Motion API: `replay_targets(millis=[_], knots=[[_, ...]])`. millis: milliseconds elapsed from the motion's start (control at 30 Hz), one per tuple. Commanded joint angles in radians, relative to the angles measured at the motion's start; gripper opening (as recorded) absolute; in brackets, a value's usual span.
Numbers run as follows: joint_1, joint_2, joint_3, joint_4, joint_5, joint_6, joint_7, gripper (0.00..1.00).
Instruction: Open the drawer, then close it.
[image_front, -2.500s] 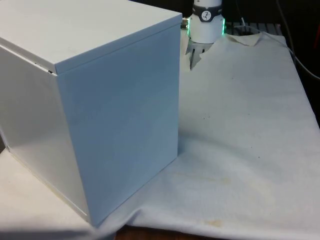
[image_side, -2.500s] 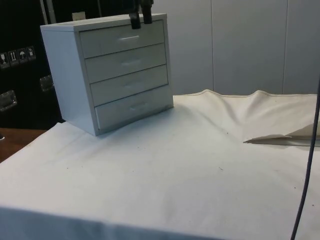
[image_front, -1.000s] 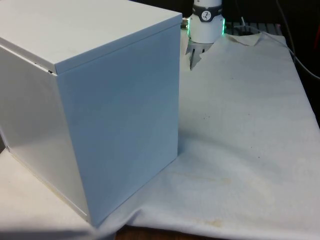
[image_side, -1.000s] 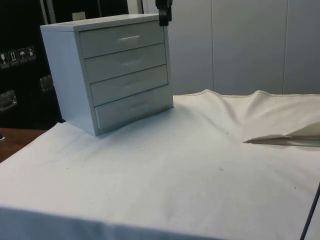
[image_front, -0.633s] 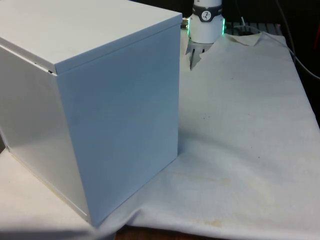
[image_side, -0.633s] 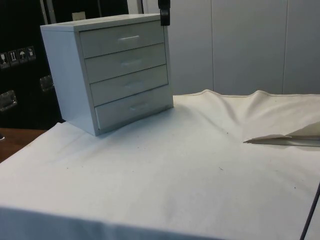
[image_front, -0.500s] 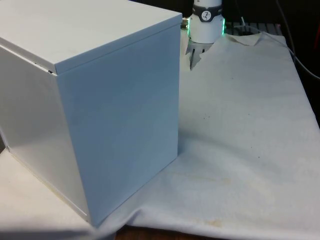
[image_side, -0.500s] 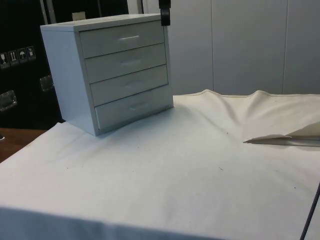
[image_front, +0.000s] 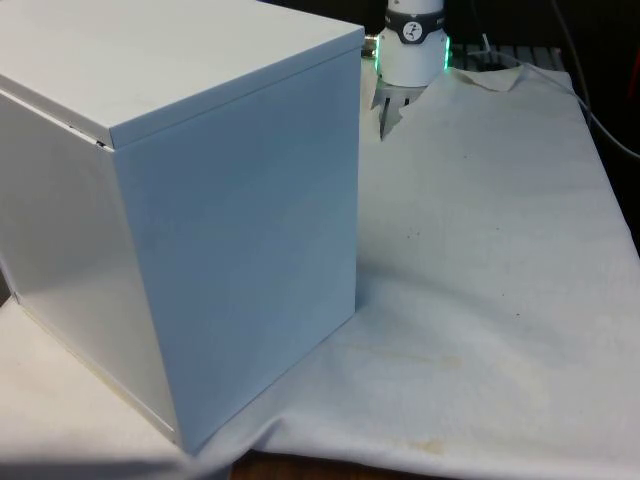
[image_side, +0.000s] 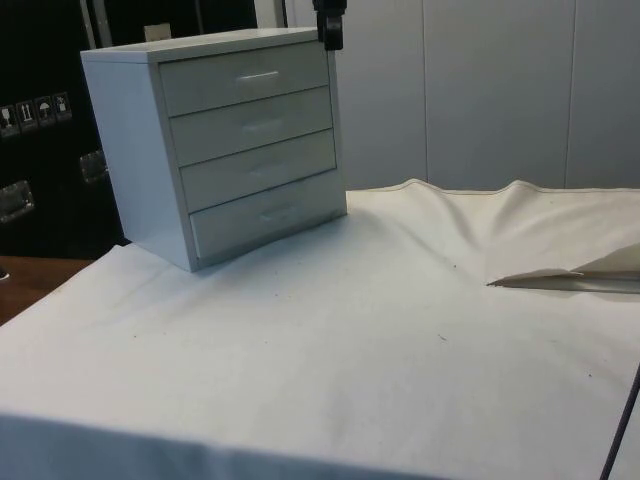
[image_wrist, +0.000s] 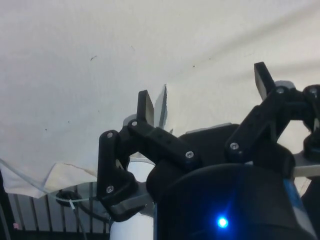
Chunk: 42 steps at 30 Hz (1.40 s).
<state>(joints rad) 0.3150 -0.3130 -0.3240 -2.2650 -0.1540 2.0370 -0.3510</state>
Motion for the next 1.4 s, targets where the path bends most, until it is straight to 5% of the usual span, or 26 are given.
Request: replay_targets(millis=[0,1367], knots=[[0.001,-0.006,0.001,-0.006,-0.004,0.011,-0.007,1.00],[-0.003,0.000,-0.009,-0.026,-0.019,0.036,-0.322,1.00]])
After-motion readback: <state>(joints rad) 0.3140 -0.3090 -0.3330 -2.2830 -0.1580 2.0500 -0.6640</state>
